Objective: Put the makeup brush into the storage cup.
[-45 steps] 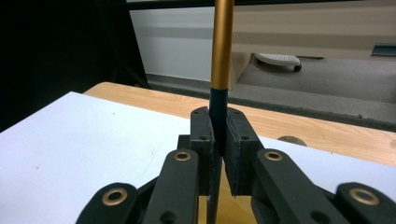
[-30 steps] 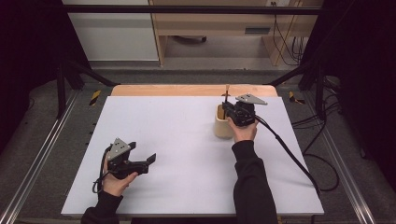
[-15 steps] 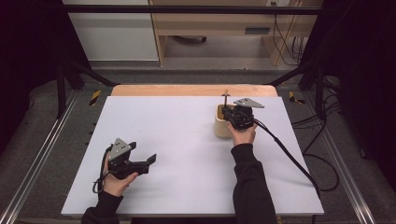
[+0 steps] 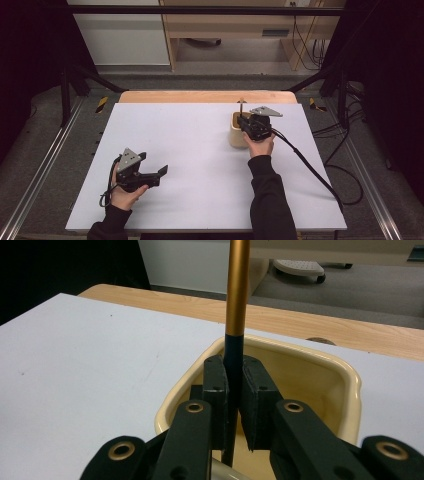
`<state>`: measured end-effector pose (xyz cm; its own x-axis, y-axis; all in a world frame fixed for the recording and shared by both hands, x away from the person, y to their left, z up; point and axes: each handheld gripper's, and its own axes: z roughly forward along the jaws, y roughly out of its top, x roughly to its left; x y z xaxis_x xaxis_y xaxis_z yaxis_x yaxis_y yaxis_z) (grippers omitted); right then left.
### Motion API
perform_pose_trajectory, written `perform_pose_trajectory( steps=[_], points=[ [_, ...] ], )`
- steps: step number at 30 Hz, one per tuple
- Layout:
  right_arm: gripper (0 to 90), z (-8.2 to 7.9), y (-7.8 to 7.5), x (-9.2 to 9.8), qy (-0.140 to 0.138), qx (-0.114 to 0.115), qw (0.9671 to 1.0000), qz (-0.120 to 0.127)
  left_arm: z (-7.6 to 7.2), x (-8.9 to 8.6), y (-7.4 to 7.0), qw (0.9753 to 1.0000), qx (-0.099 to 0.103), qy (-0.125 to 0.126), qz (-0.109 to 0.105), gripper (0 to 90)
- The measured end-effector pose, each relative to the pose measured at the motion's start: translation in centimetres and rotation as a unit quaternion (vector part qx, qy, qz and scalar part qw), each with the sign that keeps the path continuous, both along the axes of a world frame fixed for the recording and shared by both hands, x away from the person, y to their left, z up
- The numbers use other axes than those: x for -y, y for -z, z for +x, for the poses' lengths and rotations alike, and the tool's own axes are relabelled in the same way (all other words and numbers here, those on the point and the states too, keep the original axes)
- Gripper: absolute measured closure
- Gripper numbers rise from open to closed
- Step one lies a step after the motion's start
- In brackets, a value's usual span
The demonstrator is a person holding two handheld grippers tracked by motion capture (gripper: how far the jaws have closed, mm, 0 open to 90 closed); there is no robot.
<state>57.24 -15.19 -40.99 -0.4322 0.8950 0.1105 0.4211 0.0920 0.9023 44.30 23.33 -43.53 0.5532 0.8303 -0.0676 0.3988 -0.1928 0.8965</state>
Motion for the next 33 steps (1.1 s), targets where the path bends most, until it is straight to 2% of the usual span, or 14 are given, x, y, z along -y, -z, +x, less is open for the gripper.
perform_pose_trajectory(
  steps=[8,16,25,30,33],
  points=[
    [79.8,-0.3,-0.2,-0.1,-0.001,0.003,1.0,0.001,0.0,0.0,0.0,1.0,0.0,0.0,0.001,6.4],
    [72.2,-1.7,-1.1,0.4,-0.008,0.023,0.9997,0.0,0.0,0.0,0.0,1.0,-0.001,-0.001,0.0,6.5],
    [58.2,-4.5,-2.4,1.1,-0.026,0.042,0.9988,0.0,0.0,0.0,0.0,1.0,-0.001,-0.001,-0.001,6.5],
    [49.7,-6.1,-2.7,1.2,-0.038,0.046,0.9982,-0.009,0.0,0.0,0.0,1.0,-0.001,0.0,0.0,6.5],
    [43.9,-7.0,-2.7,1.3,-0.044,0.048,0.9979,-0.005,0.0,-0.1,0.0,1.0,-0.001,0.0,0.0,6.5]
  ],
)
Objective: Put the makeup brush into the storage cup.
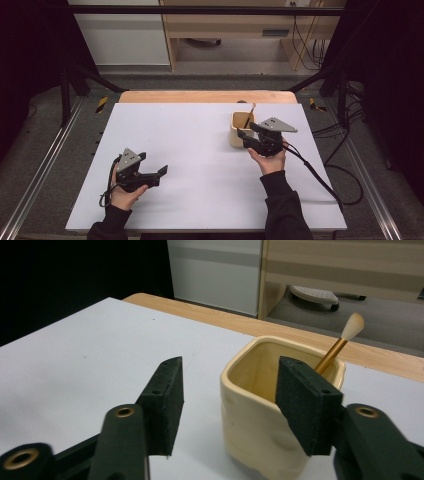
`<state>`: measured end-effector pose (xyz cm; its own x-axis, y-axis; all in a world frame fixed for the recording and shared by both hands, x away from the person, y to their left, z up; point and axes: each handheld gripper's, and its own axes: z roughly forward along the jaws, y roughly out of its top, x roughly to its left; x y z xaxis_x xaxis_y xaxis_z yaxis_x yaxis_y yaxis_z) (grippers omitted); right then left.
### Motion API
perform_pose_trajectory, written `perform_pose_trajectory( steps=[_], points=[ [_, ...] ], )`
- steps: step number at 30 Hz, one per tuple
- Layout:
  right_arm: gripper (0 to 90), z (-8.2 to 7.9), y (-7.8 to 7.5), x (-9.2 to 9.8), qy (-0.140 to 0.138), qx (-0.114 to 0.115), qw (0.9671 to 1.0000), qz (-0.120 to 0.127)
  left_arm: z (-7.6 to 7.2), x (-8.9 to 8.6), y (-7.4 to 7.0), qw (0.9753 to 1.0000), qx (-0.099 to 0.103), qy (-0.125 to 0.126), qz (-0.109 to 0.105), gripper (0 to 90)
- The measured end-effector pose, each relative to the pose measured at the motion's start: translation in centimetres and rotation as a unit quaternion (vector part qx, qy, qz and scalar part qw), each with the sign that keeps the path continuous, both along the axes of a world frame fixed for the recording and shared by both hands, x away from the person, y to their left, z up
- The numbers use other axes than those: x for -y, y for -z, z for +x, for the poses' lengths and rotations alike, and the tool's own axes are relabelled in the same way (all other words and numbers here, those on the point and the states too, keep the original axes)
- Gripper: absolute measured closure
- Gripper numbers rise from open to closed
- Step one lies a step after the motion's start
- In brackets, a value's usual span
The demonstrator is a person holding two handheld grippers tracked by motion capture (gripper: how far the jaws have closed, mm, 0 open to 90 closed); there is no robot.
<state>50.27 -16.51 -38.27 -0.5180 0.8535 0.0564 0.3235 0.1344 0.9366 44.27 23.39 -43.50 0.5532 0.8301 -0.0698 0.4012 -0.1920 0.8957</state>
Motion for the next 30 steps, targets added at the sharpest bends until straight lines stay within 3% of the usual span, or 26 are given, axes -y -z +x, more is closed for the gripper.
perform_pose_trajectory(
  steps=[14,30],
  points=[
    [20.8,-3.7,0.5,1.6,-0.033,0.003,0.9994,-0.002,-0.1,-0.2,-0.2,1.0,0.002,-0.001,0.0,6.4],
    [9.8,-6.4,2.5,4.7,-0.044,-0.02,0.9988,-0.005,0.0,-0.3,-0.1,1.0,-0.004,0.002,0.001,6.3]
  ],
)
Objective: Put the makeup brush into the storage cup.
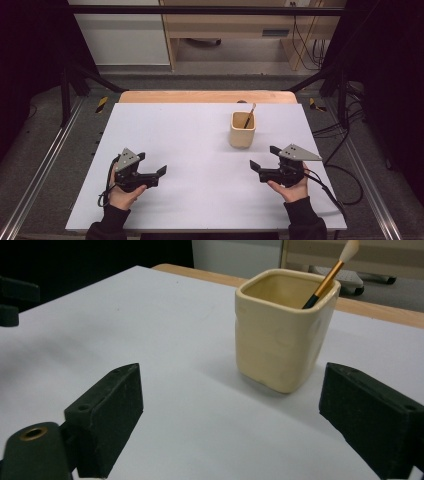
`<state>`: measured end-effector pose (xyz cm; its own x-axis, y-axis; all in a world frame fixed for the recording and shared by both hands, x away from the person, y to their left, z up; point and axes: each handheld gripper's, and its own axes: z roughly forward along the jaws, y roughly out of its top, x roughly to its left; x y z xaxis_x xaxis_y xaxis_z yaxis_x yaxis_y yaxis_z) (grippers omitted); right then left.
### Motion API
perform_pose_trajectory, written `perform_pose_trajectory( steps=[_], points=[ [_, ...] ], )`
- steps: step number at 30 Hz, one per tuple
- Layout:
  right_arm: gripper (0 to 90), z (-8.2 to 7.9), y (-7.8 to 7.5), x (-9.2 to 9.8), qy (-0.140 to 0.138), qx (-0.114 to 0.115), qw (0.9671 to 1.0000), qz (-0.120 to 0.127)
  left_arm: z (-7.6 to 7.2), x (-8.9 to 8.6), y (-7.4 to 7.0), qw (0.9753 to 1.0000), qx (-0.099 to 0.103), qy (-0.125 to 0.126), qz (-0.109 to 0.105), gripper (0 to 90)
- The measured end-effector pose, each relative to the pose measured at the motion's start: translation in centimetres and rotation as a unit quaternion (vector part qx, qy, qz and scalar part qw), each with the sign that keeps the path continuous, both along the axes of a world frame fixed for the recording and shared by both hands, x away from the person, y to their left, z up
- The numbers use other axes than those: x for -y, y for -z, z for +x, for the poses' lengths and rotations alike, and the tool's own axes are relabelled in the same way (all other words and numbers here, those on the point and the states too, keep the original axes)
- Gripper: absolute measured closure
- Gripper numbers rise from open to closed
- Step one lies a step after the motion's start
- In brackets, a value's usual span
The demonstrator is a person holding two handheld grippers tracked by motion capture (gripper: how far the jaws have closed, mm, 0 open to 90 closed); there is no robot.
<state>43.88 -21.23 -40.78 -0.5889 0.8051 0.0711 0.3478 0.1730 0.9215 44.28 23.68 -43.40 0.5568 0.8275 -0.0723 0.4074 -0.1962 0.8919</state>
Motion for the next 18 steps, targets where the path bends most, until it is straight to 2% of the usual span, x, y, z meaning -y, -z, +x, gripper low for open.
perform_pose_trajectory(
  steps=[10,18],
  points=[
    [5.7,-0.7,1.2,1.0,0.011,-0.01,0.9998,-0.011,0.0,-0.1,0.0,1.0,-0.005,0.003,-0.002,6.2],
    [5.6,-0.7,1.8,1.9,0.025,-0.019,0.9995,-0.006,0.2,-0.3,0.1,0.9999,-0.01,0.006,-0.005,5.4]
  ],
)
